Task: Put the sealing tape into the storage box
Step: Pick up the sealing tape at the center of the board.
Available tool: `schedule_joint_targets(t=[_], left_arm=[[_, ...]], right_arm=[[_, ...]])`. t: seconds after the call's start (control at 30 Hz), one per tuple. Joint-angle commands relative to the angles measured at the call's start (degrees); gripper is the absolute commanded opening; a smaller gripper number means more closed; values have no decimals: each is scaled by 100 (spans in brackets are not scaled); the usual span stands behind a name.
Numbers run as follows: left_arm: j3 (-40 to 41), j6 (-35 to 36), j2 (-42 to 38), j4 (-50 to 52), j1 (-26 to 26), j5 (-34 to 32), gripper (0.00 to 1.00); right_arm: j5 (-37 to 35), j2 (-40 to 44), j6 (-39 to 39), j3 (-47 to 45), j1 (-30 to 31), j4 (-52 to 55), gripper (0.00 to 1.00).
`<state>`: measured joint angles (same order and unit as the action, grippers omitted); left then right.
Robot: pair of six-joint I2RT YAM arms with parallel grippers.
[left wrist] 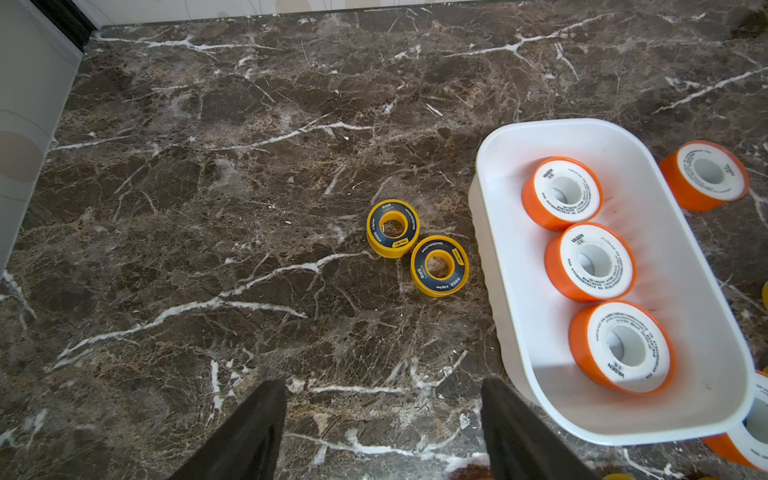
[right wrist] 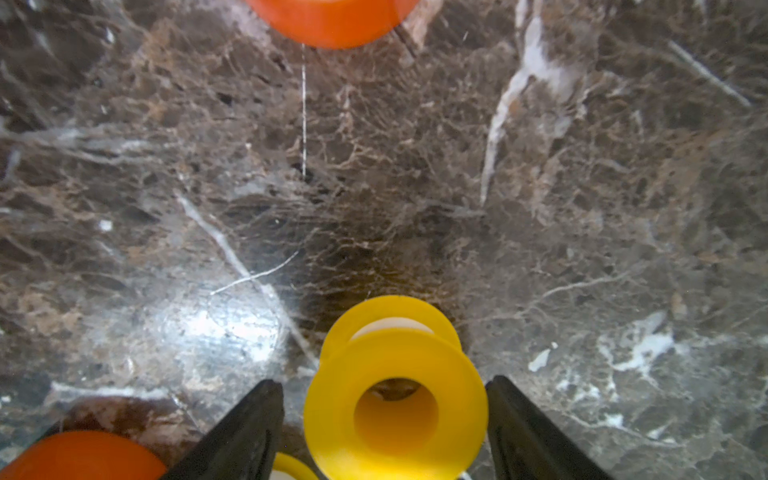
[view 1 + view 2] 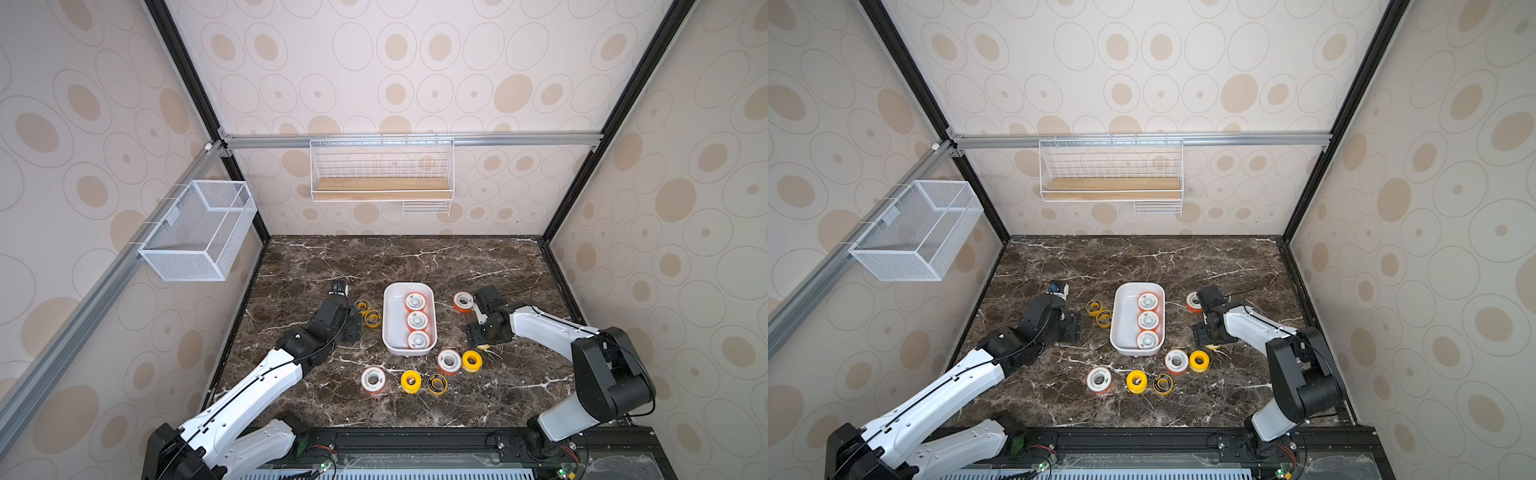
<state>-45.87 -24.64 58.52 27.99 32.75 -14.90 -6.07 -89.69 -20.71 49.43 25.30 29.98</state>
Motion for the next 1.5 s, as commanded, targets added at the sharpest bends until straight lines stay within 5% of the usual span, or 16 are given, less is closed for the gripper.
schedule_joint_targets(t=[0.0, 0.43, 0.9, 1.2, 1.47], left_arm=[[-19, -2, 36, 49, -32, -24, 78], [-28, 47, 207, -58, -33, 446, 77], [91, -225, 1256, -1132, -32, 2302, 75], [89, -271, 1996, -1694, -32, 3055, 60], [34, -348, 2321, -1757, -32, 3040, 39]], right_arm=[[24, -84, -47, -82, -20, -21, 78], [-89, 57, -12, -10, -17, 72, 64], [325, 477, 126, 357, -18, 296, 63], [1278, 627, 342, 969, 15, 320, 63], [1954, 100, 532, 1836, 381, 260, 62]])
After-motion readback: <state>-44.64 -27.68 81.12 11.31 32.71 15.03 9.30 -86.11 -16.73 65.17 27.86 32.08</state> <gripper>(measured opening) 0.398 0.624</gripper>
